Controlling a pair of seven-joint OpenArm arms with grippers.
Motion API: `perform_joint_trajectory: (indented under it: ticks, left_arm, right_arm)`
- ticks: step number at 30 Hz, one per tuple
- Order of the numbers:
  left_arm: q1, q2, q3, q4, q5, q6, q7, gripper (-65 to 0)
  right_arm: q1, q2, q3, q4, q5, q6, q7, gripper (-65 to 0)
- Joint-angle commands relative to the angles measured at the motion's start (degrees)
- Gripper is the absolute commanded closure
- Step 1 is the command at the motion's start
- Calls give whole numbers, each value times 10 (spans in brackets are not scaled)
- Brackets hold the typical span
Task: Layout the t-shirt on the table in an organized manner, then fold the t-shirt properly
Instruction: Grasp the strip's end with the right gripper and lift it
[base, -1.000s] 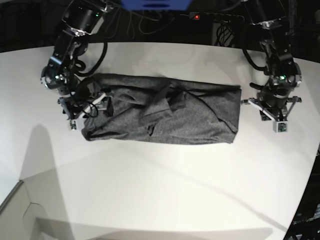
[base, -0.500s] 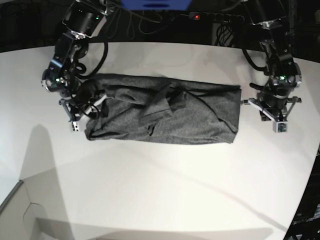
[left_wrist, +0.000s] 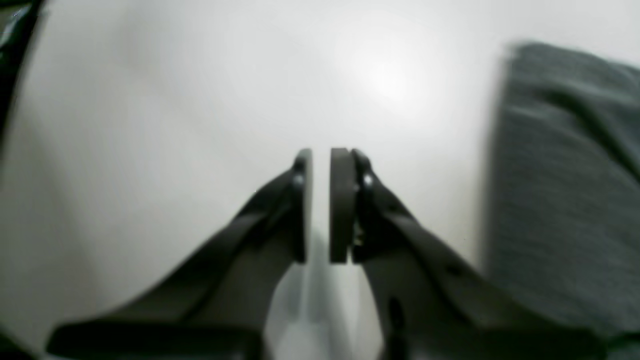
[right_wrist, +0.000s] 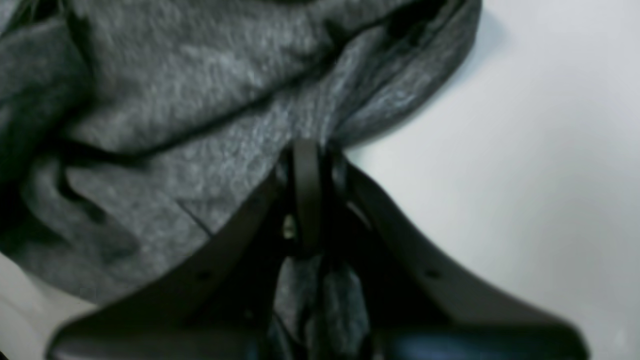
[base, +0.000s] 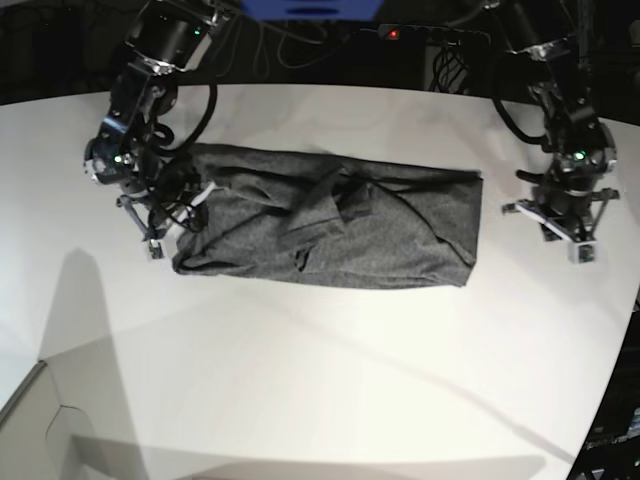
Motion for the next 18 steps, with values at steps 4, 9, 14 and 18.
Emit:
perform_joint_trajectory:
  ticks: [4, 9, 14, 18]
  left_arm:
    - [-40, -6, 4, -61, -4, 2, -15, -56]
    - [-74, -4, 4, -144, -4, -3, -15, 0]
    - [-76, 8, 44, -148, -5, -3, -15, 0]
    - [-74, 11, 81, -148, -10, 1, -15, 0]
  right_arm:
    - [4, -2, -51, 44, 10, 2, 5, 0]
    - [-6, -2, -97, 71, 10, 2, 5, 0]
    - [-23, -2, -144, 113, 10, 2, 5, 0]
    - [-30, -2, -208, 150, 10, 2, 5, 0]
